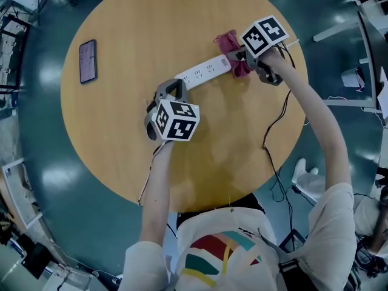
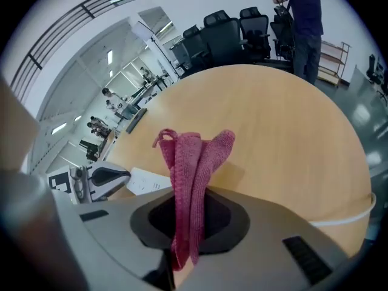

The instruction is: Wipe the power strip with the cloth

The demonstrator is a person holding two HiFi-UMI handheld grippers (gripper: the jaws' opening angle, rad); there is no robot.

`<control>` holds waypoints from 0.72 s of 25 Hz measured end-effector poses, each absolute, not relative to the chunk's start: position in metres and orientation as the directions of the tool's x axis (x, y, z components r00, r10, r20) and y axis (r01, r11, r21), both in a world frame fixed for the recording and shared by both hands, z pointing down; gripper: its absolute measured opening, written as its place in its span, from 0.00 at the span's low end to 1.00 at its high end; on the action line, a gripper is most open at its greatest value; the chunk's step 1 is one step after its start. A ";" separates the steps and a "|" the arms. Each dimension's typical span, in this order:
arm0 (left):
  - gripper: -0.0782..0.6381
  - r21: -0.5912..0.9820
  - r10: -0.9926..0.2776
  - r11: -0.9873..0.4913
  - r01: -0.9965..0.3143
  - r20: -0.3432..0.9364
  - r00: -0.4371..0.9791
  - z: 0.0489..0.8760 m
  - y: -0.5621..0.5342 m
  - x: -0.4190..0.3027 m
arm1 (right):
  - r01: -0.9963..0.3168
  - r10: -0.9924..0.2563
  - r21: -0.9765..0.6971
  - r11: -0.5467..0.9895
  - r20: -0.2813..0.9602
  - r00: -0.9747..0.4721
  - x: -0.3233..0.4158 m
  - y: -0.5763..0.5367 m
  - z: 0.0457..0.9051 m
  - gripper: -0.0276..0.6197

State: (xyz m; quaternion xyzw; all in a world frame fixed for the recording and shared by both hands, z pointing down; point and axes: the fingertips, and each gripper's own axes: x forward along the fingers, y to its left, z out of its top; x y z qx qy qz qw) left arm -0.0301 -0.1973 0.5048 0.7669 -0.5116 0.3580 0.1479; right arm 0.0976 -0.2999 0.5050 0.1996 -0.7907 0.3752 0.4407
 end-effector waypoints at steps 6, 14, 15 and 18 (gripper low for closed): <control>0.17 -0.145 -0.679 -0.427 -0.893 0.704 0.210 0.505 -0.203 -0.031 | -0.672 -0.023 -0.416 0.613 0.841 -0.541 0.104 -0.288 0.499 0.10; 0.17 -0.148 -0.667 -0.445 -0.883 0.713 0.217 0.501 -0.196 -0.032 | -0.688 -0.033 -0.482 0.542 0.806 -0.590 0.118 -0.243 0.498 0.10; 0.17 -0.145 -0.664 -0.447 -0.883 0.715 0.219 0.501 -0.198 -0.033 | -0.690 -0.031 -0.490 0.532 0.803 -0.595 0.119 -0.240 0.498 0.10; 0.17 -0.156 -0.658 -0.477 -0.865 0.715 0.235 0.499 -0.199 -0.034 | -0.692 -0.039 -0.500 0.521 0.796 -0.604 0.124 -0.227 0.493 0.10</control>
